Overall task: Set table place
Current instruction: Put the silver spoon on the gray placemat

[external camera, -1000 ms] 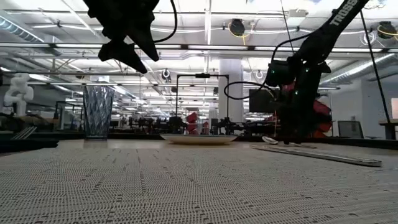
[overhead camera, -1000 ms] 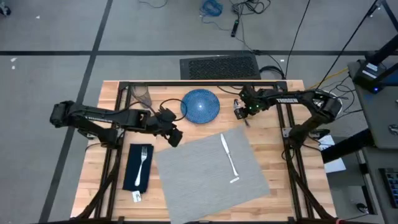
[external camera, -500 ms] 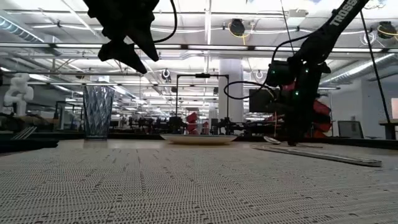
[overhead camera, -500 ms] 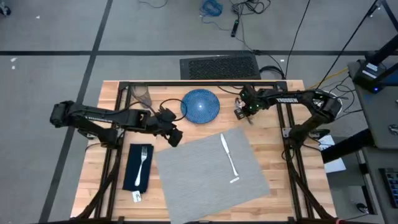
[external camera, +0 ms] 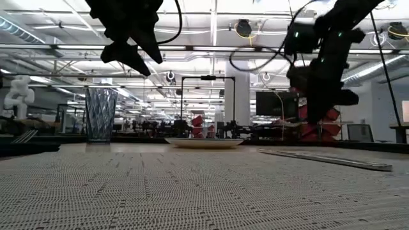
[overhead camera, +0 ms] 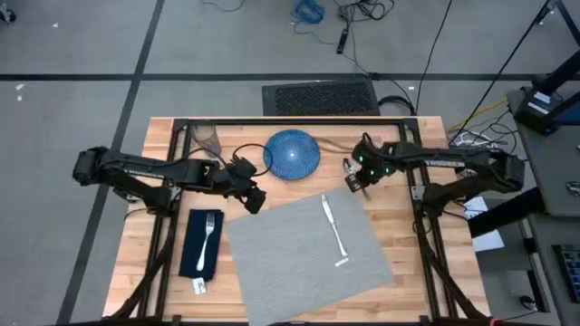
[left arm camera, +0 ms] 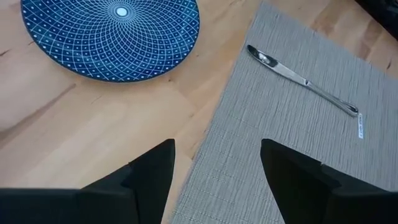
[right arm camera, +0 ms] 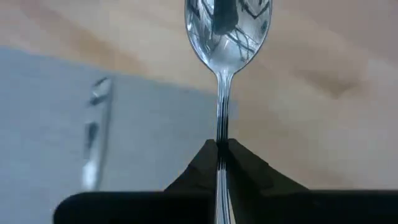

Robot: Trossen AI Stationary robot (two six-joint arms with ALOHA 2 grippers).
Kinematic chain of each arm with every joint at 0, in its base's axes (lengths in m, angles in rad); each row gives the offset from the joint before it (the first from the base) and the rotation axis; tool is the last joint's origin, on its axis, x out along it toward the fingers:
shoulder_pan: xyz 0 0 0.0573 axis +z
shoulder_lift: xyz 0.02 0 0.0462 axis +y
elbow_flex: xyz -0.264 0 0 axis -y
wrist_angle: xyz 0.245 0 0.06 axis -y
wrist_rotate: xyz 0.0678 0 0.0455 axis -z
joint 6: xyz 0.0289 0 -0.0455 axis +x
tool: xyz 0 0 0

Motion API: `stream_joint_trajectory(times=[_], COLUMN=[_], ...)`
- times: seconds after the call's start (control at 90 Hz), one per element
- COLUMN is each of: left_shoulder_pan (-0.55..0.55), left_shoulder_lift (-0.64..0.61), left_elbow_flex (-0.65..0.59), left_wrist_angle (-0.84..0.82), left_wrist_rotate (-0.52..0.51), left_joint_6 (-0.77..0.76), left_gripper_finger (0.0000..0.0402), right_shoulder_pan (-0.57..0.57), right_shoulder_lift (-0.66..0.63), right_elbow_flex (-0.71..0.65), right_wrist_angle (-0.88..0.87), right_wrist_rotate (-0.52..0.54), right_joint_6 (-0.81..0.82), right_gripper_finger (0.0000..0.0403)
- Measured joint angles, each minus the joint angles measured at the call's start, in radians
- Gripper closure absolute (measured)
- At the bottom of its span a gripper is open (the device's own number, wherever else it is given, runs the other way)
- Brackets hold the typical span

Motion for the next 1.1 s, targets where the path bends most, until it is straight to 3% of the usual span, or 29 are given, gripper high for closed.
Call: stream_joint_trajectory(times=[0.267,0.456,0.789,1.1], left_shoulder_pan=[0.0,0.0,0.0,0.0], left_shoulder_lift=[0.0,0.0,0.0,0.0], left_elbow_flex=[0.0,0.0,0.0,0.0], left_wrist_angle=[0.0,0.0,0.0,0.001], left_wrist_rotate=[-0.011,-0.011,-0.013,-0.014], left_joint_6=[0.001,0.002,0.019,0.025], left_gripper_finger=[0.0178,0.0178,0.0178,0.0178], right_shoulder_pan=[0.397,0.575,0.754,0.778], right_shoulder_lift=[0.019,0.048,0.144,0.198], right_elbow_flex=[-0.078,-0.106,-0.107,-0.107], right_wrist_angle=[0.144,0.143,0.204,0.209], right_wrist_rotate=[0.166,0.228,0.252,0.261], right_joint_6=[0.502,0.725,0.917,0.931], right_gripper_finger=[0.0403,0.0403,0.0403,0.0389])
